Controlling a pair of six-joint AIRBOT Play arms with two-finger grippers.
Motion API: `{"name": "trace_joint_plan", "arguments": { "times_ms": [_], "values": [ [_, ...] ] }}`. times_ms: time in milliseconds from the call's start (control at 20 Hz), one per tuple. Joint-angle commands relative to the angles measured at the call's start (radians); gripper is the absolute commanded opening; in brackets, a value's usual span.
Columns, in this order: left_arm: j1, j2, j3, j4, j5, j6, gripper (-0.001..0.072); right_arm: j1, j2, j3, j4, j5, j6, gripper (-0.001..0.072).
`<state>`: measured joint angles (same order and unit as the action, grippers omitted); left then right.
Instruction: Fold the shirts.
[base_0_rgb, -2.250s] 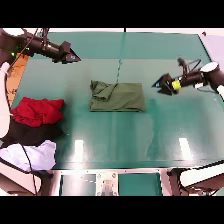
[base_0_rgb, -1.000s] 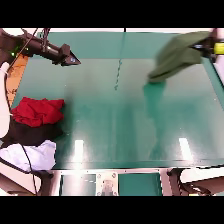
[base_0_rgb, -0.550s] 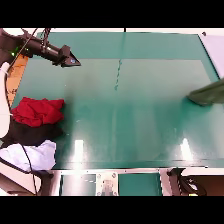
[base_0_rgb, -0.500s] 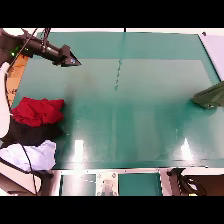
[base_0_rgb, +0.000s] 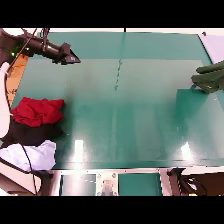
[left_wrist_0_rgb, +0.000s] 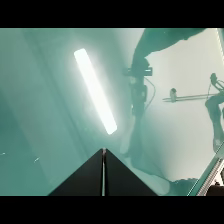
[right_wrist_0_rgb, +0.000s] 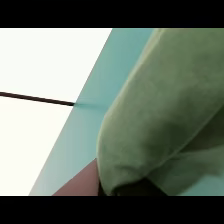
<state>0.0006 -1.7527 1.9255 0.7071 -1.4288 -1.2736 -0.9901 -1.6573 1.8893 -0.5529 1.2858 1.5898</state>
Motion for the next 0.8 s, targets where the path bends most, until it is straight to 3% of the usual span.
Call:
{"name": "trace_joint_plan", "arguments": {
  "times_ms": [0, 150, 350, 650, 750],
  "values": [
    [0.0, 0.0, -0.003, 0.0, -0.002, 0.0, 0.0024, -0.033, -0.002, -0.02, -0.192, 0.162, -0.005, 0.0013],
    [0.0, 0.0, -0.003, 0.001, -0.012, 0.0, 0.0024, -0.095, 0.106, -0.265, -0.397, 0.182, 0.005, 0.0013],
    [0.0, 0.0, -0.003, 0.0, -0.038, 0.0, 0.0023, -0.311, 0.281, -0.707, -0.41, 0.108, 0.05, 0.0015],
    [0.0, 0.0, -0.003, 0.0, -0.049, 0.0, 0.0023, -0.473, 0.298, -0.971, -0.41, -0.043, -0.132, 0.0016],
    [0.0, 0.0, -0.003, 0.0, -0.051, 0.0, 0.0024, -0.497, 0.298, -0.998, -0.425, -0.06, -0.136, 0.0016]
  ]
}}
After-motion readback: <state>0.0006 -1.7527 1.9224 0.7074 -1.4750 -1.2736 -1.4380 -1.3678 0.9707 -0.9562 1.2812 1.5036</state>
